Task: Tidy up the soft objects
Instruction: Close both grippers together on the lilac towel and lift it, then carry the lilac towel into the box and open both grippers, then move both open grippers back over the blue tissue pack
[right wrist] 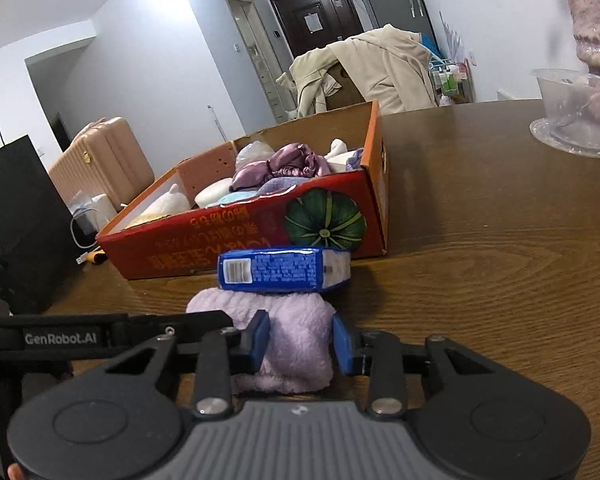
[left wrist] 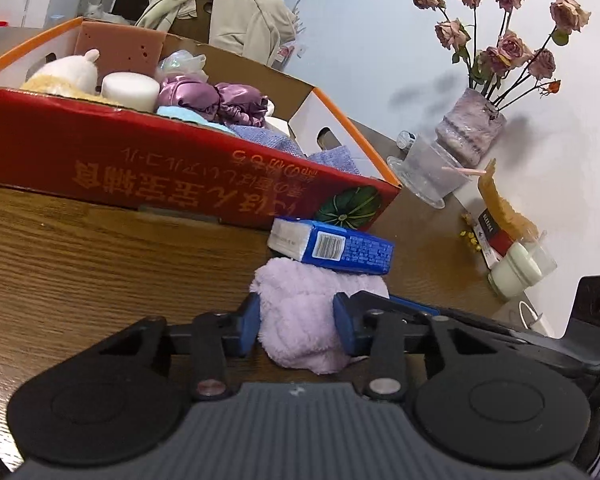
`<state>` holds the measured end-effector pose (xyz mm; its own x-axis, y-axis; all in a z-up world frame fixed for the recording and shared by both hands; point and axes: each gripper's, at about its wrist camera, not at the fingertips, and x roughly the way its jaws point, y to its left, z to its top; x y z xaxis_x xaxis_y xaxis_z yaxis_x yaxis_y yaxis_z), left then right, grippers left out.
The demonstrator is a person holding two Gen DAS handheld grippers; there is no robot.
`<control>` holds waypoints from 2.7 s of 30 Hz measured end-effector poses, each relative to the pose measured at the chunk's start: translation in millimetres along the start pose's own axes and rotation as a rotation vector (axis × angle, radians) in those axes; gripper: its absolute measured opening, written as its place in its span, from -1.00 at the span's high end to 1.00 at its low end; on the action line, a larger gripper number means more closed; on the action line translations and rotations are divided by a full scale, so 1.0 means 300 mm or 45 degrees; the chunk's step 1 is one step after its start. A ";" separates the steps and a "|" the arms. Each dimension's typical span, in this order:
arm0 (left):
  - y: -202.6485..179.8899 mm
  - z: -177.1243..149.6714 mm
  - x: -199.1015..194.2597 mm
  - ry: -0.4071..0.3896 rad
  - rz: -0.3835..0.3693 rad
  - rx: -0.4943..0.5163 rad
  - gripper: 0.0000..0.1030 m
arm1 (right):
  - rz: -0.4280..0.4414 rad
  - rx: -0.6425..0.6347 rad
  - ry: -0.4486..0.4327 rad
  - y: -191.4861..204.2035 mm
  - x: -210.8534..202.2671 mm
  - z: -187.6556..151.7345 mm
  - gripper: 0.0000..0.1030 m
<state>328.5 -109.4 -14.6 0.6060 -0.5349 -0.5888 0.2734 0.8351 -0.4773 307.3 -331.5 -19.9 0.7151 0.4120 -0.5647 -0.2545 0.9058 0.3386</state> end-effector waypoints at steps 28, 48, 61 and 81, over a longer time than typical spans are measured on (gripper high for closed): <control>-0.044 -0.122 -0.311 -0.093 -0.065 0.110 0.47 | 0.005 -0.128 -0.069 0.260 -0.245 -0.124 0.69; 0.129 0.598 0.381 0.092 0.074 0.031 0.45 | -0.355 -0.474 0.127 0.090 0.430 0.584 0.67; 0.073 0.594 0.162 -0.075 0.131 0.203 -0.23 | -0.400 -0.558 0.152 0.119 0.421 0.602 0.25; -0.083 0.275 -0.646 -0.420 0.339 0.473 -0.68 | -0.285 -0.552 -0.317 0.407 -0.392 0.400 -0.09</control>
<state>265.9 -15.9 165.3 0.8754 -0.2806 -0.3936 0.2872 0.9569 -0.0433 270.3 -281.1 178.0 0.9018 0.2166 -0.3740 -0.2858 0.9480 -0.1401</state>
